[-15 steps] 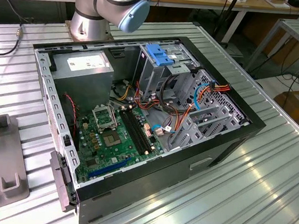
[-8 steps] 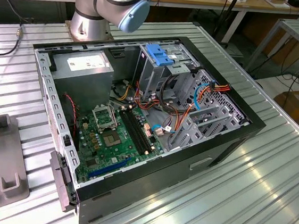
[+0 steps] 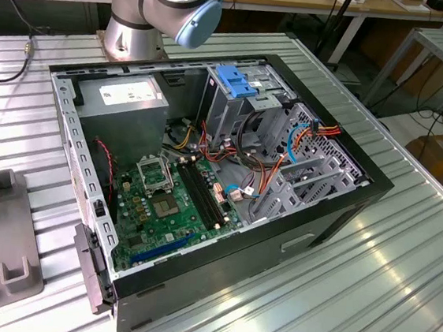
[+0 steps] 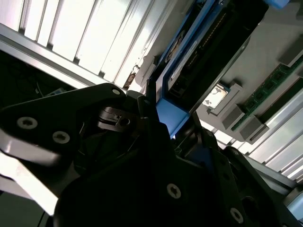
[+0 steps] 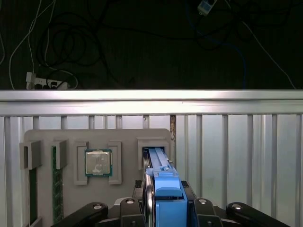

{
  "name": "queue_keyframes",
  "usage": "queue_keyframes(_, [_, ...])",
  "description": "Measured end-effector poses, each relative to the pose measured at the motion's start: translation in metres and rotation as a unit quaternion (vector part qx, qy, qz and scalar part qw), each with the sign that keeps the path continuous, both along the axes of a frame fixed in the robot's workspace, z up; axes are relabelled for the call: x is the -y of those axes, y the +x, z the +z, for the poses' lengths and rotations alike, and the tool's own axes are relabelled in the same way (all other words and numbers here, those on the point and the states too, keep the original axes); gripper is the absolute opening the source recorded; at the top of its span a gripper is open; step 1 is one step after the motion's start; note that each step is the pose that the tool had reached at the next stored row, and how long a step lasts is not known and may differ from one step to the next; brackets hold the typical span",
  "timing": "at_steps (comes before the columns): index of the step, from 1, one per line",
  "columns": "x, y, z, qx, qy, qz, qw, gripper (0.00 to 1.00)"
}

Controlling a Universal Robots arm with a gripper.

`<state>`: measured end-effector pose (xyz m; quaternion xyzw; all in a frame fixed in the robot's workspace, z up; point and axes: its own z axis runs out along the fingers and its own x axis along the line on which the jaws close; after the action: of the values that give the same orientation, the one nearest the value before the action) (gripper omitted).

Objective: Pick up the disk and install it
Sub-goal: 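Pick up the disk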

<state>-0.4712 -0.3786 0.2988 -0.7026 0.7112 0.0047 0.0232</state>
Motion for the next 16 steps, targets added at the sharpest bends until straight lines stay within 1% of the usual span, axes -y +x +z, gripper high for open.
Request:
queue_keyframes(6, [0.0,0.0004,-0.0001,-0.0001,-0.0001,0.0,1.0,0.42])
queue_keyframes(7, [0.0001,0.0004,-0.0001,-0.0001,-0.0001,0.0,1.0,0.41])
queue_keyframes(8, [0.0001,0.0004,-0.0001,-0.0001,-0.0001,0.0,1.0,0.37])
queue_keyframes(14, [0.0,0.0004,-0.0002,-0.0001,0.0,0.0,1.0,0.37])
queue_keyframes(15, [0.0,0.0004,0.0003,0.0,0.0,0.0,1.0,0.37])
queue_keyframes(16, [0.0,0.0004,0.0035,0.0,0.0,0.0,1.0,0.37])
